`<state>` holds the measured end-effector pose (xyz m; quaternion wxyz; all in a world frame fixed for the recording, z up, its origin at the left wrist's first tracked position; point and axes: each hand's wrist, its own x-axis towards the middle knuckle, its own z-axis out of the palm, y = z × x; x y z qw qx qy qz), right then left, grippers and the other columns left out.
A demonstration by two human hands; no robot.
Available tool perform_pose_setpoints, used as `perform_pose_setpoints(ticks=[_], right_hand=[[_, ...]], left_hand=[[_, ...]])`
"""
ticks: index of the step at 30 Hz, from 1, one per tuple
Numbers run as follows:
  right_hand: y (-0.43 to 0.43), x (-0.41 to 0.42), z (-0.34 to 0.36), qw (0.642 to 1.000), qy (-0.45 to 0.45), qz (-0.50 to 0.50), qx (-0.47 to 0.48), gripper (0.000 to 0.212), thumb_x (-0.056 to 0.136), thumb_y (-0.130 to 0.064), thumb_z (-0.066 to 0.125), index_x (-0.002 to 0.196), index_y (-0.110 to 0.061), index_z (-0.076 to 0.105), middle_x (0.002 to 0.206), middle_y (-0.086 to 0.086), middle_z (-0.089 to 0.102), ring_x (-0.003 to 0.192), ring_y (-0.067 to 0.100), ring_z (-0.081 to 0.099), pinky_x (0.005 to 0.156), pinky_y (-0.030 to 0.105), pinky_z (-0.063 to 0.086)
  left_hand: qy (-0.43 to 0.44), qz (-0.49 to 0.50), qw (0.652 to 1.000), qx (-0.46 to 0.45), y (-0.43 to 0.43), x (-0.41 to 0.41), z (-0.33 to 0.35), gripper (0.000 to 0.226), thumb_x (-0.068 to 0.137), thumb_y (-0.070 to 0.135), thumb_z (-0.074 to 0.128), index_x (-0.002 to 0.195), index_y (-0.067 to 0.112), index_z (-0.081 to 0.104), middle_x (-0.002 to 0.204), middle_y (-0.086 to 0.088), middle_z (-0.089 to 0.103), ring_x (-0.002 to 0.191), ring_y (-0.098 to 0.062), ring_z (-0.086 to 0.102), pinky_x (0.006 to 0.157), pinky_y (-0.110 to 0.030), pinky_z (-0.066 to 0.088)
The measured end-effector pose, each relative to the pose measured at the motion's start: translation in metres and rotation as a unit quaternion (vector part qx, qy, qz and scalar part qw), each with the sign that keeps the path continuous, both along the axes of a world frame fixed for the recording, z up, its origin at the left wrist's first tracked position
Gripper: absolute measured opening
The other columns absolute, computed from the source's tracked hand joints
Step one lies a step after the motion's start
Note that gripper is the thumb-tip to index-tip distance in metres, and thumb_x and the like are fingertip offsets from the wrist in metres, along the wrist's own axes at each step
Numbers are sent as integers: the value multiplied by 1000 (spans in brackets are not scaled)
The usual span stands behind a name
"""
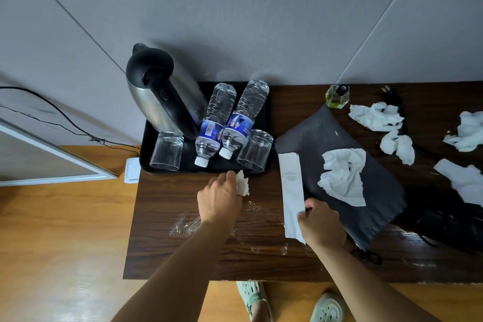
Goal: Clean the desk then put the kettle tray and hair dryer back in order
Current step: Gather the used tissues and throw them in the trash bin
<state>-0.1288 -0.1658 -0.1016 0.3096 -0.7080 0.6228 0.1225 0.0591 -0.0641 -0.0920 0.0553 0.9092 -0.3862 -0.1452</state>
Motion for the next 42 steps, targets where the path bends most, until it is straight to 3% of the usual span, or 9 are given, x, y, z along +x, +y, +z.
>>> perform_pose_setpoints(ticks=[5,13,17,19,21,25,30,34,42], right_hand=[[0,-5,6,999,-31,8,-1,19,92,-23,57,74,-27,54,78,-7,63,86,22,56,55,28,38],[-7,-17,16,993,-111,18,35,16,89,-21,64,73,-20,62,80,-8,73,70,12,65,49,22,43],[-13,-33,30,987,-154,4,52,11,92,-18,66,84,-11,68,88,-11,73,73,5,67,49,13,44],[-18,-44,36,983,-170,-19,69,14,94,-20,65,87,-7,67,89,-13,70,77,6,68,51,14,44],[-25,-57,41,979,-180,-49,76,17,94,-21,65,87,-5,67,82,-9,69,72,8,66,53,18,42],[-42,-85,50,974,-189,-103,73,19,95,-22,64,85,-5,66,70,0,63,65,11,61,55,25,42],[-60,-119,42,965,-197,-154,74,15,90,-18,66,78,-9,65,78,14,68,79,35,67,65,42,52],[-66,-133,37,965,-204,-141,82,17,90,-16,66,74,-11,64,76,11,68,77,30,67,71,54,58],[-72,-157,29,964,-217,-121,99,18,90,-18,67,74,-8,65,72,11,67,75,31,66,62,41,52]], left_hand=[[41,65,996,46,12,-1,2,21,84,16,65,105,16,64,113,1,59,105,-22,62,70,-35,51],[34,36,996,78,28,-8,2,27,83,18,69,108,14,59,110,0,65,109,-21,60,74,-36,53],[72,42,996,8,18,-19,15,24,82,19,68,104,14,61,101,-2,68,101,-24,63,74,-38,54],[107,41,992,-60,7,-28,23,10,80,17,67,86,16,60,86,-1,64,85,-25,63,67,-34,49],[145,37,984,-99,-11,-40,32,17,78,17,67,73,20,51,72,1,59,73,-27,62,63,-30,41],[221,48,967,-116,-46,-60,40,14,78,18,66,72,18,52,77,-6,67,76,-27,63,66,-35,51],[182,79,977,-83,-45,-61,31,17,79,16,66,82,20,50,93,-7,65,88,-32,63,75,-42,54],[169,71,981,-71,-42,-72,26,17,77,17,69,91,14,60,96,-6,64,88,-29,63,76,-40,54],[154,102,982,-34,-75,-108,6,23,76,30,68,95,18,62,94,-1,67,88,-28,65,75,-39,56]])
